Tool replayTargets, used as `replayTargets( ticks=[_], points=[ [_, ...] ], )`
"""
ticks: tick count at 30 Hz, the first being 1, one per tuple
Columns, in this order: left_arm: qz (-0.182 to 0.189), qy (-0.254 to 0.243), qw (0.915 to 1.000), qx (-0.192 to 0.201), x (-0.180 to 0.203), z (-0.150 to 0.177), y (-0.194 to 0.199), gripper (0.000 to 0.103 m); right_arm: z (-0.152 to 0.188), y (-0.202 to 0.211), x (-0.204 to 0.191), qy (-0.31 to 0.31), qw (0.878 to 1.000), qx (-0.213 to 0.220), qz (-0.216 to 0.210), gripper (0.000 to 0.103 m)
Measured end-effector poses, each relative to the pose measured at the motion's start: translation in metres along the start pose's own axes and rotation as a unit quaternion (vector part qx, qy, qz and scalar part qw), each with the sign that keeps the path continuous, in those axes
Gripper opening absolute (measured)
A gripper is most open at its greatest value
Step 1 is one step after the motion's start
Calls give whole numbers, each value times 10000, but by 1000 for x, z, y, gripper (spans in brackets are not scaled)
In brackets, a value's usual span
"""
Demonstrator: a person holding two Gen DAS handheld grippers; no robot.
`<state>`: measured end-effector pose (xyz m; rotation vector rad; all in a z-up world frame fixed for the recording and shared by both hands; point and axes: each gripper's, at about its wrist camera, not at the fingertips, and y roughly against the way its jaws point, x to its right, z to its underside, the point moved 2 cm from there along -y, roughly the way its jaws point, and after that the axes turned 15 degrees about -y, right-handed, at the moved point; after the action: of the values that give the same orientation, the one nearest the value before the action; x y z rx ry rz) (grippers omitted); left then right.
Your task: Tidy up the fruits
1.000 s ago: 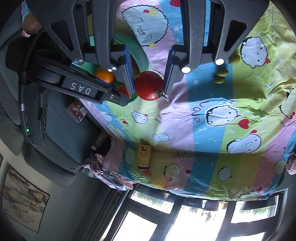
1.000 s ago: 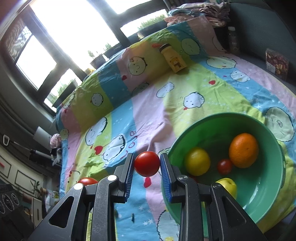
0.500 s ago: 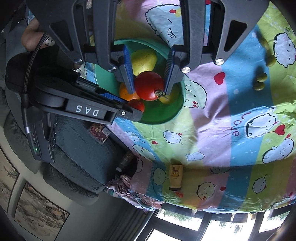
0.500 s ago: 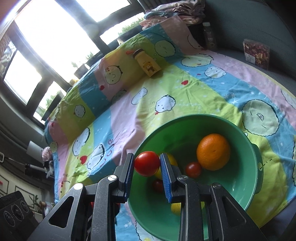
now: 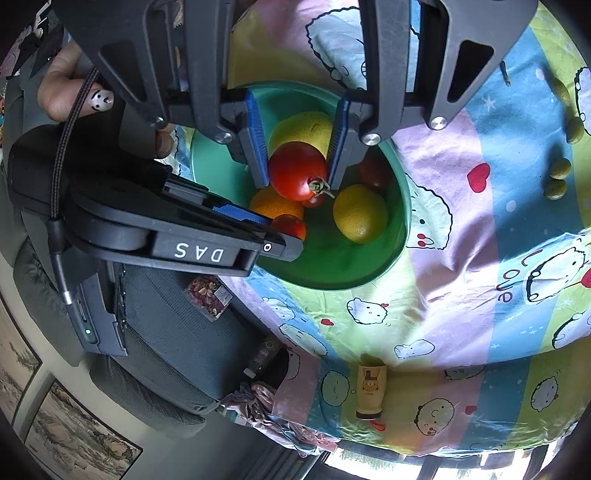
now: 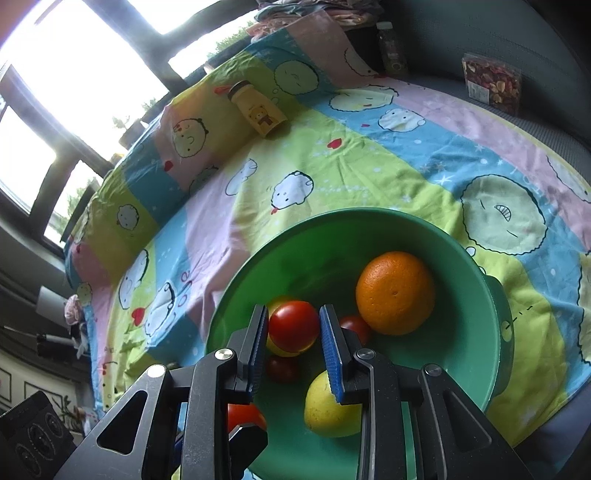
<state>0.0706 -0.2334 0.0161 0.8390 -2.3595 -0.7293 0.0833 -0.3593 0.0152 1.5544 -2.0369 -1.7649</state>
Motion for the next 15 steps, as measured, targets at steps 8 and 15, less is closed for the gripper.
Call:
replayTargets(
  ticks=[8,15],
  points=[
    [66,56,9999,-123,-2,1,-6,31,-1,-6,3,-13,9998,-26,185,31],
    [85,86,9998,-169,-3,1,-9,31,-2,-5,5,-31,9995,21,298,31]
  ],
)
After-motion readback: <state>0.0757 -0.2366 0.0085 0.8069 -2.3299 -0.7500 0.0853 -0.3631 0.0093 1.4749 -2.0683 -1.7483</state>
